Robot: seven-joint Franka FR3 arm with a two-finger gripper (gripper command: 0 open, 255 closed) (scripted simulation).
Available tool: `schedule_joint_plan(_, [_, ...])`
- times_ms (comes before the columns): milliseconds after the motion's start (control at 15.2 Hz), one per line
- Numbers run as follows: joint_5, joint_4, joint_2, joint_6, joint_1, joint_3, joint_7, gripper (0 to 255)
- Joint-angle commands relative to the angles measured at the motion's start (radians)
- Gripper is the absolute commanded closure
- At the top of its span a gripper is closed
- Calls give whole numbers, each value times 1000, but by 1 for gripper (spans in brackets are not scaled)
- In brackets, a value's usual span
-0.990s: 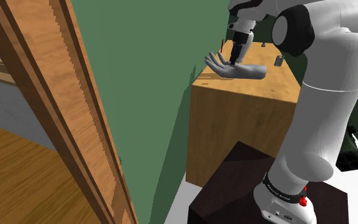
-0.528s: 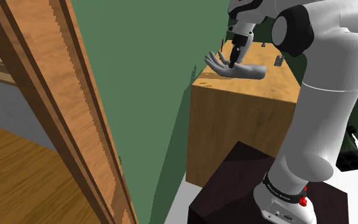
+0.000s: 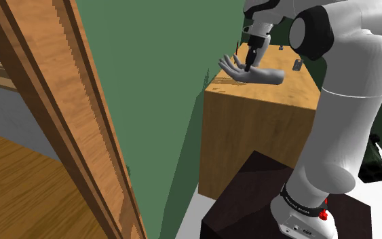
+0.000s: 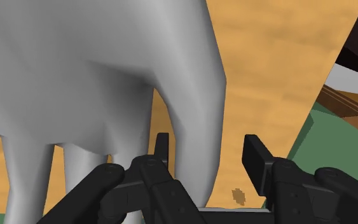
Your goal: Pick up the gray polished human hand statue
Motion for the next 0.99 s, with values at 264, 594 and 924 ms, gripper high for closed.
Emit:
schedule_joint_plan(264, [6,86,10,-81,-15,-3,10,255])
schedule_joint_plan(594, [26,178,36,-158,-41,-5,12,255])
schedule_joint_plan(924, [45,242,57,-210,-63,-5,11,255])
